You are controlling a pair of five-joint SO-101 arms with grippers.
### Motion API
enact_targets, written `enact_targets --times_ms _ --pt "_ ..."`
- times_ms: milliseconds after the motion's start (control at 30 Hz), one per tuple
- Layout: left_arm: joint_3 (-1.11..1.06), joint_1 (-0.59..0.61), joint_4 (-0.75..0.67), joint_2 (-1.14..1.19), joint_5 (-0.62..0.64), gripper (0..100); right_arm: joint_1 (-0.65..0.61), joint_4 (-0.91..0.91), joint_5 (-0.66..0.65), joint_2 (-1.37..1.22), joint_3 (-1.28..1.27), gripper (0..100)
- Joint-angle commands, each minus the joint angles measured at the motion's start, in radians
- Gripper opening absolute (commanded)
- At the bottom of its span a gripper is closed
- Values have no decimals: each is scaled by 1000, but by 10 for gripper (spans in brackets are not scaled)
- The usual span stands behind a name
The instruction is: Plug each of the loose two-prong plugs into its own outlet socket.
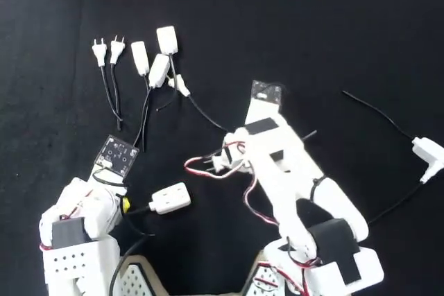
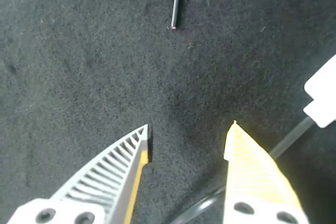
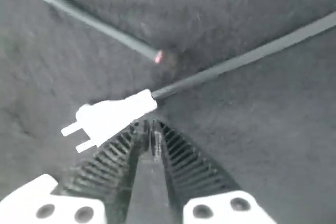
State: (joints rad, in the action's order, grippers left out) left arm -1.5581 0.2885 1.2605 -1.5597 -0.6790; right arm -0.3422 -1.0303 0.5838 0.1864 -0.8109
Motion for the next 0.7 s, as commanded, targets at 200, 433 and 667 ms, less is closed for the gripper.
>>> enact_targets --times_ms 200,433,667 --pt "4 -12 14 0 -11 234 -3 -35 78 30 65 179" --pt "2 -21 14 0 -11 234 -8 -46 299 85 85 361" --pt "2 -21 14 0 -11 234 -104 242 425 7 -15 374"
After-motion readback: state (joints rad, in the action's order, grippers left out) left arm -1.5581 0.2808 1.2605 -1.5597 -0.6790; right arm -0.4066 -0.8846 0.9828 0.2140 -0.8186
